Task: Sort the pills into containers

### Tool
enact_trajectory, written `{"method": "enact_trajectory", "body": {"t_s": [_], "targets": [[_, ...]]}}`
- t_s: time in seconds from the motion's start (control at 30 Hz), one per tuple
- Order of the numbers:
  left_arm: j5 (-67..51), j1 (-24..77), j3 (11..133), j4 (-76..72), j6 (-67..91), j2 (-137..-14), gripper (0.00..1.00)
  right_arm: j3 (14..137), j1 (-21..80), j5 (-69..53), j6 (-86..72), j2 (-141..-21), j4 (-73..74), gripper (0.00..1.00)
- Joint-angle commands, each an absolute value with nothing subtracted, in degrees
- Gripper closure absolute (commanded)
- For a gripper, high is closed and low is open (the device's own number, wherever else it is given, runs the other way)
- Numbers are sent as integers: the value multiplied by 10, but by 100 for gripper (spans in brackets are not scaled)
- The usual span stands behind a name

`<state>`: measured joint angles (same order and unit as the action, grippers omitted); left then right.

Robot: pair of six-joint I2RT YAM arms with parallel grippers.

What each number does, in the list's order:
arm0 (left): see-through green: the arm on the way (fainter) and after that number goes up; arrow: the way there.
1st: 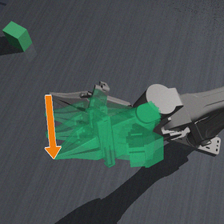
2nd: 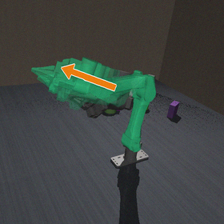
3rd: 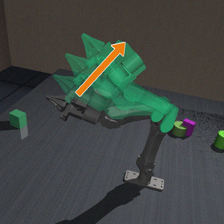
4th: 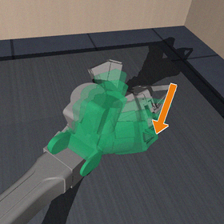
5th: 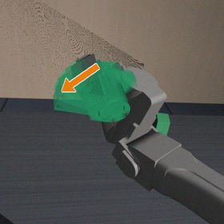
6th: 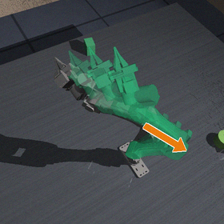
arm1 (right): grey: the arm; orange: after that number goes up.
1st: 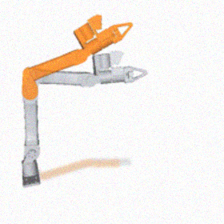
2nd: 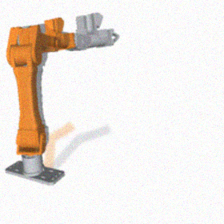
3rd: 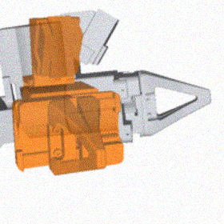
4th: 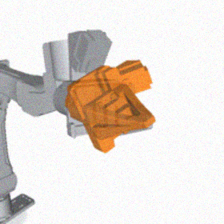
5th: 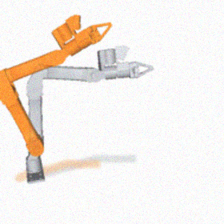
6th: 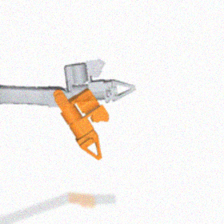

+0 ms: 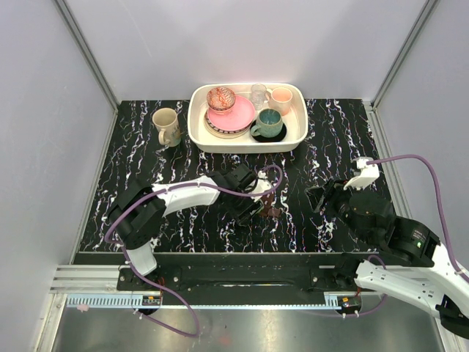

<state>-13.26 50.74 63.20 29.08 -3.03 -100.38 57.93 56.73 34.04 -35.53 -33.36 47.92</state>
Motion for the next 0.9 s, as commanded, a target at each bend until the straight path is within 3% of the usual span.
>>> {"method": "enact_trajectory", "body": {"t_s": [0.0,0.87], "targets": [[-117,513,671,310,-47,-1005,100,578,570,359,-363,-327,474,100],[-105,528,731,382,-82,-1041,100,577,569,369,-376,-313,489,100]]}}
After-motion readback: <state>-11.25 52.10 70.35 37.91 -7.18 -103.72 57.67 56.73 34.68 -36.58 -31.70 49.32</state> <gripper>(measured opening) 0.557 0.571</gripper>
